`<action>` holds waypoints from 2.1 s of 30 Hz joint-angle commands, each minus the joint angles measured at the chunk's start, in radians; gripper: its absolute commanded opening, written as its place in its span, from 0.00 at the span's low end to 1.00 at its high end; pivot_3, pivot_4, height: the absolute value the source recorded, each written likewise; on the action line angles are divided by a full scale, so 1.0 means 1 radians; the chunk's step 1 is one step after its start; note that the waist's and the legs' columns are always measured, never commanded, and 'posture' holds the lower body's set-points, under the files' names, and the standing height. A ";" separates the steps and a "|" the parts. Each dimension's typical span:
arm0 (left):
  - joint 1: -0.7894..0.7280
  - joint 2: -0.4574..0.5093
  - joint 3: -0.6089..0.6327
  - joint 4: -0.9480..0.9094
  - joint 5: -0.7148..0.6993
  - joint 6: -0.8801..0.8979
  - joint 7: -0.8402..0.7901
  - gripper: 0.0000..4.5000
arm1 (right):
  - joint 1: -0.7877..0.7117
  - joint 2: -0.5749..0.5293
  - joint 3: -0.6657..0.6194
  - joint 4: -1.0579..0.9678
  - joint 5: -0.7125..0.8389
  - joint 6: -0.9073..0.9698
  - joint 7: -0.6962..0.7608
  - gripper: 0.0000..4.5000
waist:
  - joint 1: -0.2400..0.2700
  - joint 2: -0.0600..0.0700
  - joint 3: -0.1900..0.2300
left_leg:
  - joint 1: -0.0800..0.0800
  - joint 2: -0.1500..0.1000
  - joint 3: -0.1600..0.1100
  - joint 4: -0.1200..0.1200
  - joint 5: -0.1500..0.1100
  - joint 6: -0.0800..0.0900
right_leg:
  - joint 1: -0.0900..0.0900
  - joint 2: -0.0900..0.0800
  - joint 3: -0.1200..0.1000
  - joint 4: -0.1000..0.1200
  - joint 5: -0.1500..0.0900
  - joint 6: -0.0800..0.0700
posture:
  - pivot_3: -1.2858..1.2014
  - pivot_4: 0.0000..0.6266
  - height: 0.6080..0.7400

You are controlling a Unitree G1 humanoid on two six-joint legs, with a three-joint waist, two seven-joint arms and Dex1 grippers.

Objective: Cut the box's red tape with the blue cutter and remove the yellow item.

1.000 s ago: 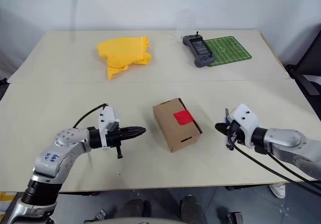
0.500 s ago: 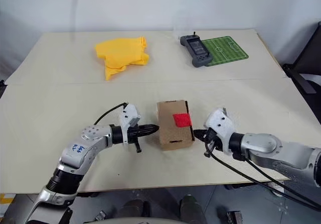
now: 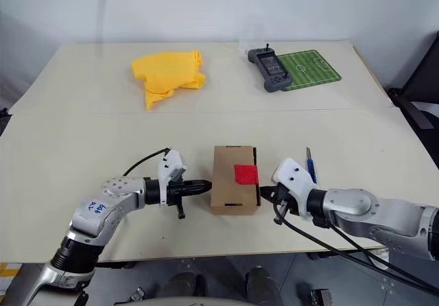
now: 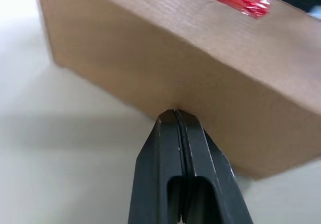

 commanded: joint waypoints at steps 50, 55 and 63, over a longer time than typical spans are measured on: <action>-0.240 0.016 0.015 0.098 -0.055 -0.231 -0.235 0.00 | 0.111 -0.010 -0.136 0.065 0.737 -0.590 0.425 0.99 | 0.000 0.000 0.000 | 0.001 0.001 0.000 0.006 -0.002 0.004 | 0.005 0.001 0.002 -0.005 0.003 0.004 | 0.52 0.24 1.00; -0.253 0.025 -0.003 0.105 -0.028 -0.252 -0.248 0.00 | -0.043 -0.010 -0.035 0.120 0.730 -0.473 0.426 0.99 | -0.001 0.000 0.000 | 0.001 0.001 0.001 0.006 -0.002 0.004 | 0.005 0.001 0.002 -0.005 0.003 0.004 | 0.52 0.24 1.00; -0.259 0.030 -0.054 0.075 0.012 -0.232 -0.239 0.00 | -0.582 0.162 0.279 0.079 0.737 0.234 0.324 0.99 | 0.006 0.000 0.000 | -0.004 0.001 0.001 0.007 -0.003 0.005 | -0.001 -0.002 0.001 -0.004 0.003 0.004 | 0.52 0.24 1.00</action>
